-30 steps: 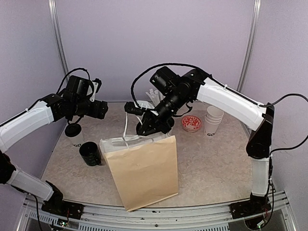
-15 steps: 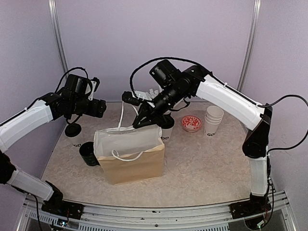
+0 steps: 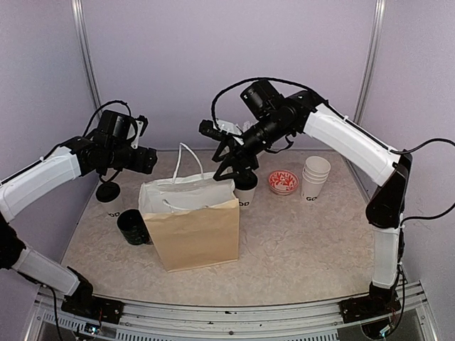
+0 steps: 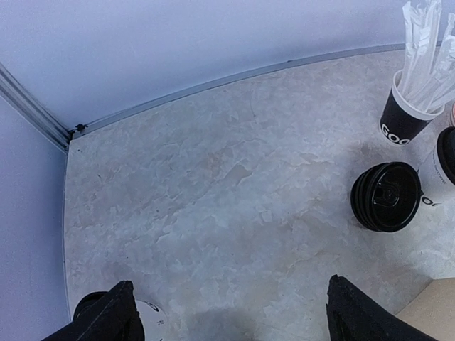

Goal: Pack the takeout coffee

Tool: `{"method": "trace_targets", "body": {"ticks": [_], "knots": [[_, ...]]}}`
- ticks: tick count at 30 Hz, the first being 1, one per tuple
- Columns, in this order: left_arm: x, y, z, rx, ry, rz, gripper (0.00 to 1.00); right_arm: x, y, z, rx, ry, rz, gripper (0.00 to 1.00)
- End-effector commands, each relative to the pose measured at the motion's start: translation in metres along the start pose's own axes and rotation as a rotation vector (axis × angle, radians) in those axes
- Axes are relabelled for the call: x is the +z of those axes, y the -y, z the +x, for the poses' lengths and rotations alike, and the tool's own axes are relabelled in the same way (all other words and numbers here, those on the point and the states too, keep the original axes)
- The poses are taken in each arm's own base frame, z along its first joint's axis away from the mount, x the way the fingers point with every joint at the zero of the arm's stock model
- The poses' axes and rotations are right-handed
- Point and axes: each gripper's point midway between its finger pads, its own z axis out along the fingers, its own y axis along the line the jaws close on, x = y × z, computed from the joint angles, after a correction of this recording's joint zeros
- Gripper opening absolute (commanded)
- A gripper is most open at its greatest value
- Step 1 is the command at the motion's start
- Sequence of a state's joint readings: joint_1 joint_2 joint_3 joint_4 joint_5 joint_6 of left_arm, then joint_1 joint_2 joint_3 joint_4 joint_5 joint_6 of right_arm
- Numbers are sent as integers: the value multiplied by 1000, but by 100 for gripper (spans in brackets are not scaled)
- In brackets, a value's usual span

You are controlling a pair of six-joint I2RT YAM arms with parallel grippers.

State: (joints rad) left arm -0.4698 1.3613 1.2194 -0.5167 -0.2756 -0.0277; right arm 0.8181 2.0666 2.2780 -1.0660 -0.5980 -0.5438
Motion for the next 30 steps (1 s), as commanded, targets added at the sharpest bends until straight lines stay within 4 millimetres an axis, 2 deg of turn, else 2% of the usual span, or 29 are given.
{"method": "trace_targets", "body": {"ticks": [1,4,8,9,12,16,20,30], "knots": [[-17,-15,-28,-20,108,-21,89,-53,7,9,-28,-34,136,70],[-22,-17,-33,-36,150,-15,90,-59,36,53,31,-145,200,69],[-23,-14,-35,-42,173,18,90,-49,70,107,140,-281,213,68],[-21,-12,-33,-40,167,27,89,-46,77,114,155,-299,221,69],[-17,-9,-30,-36,156,37,89,-35,97,138,163,-366,265,83],[-14,-8,-28,-36,155,42,89,-23,117,150,172,-394,293,94],[-14,-7,-26,-36,154,46,89,-13,132,155,170,-400,315,99],[-6,-2,-20,-32,137,65,90,6,143,159,190,-374,302,99]]}}
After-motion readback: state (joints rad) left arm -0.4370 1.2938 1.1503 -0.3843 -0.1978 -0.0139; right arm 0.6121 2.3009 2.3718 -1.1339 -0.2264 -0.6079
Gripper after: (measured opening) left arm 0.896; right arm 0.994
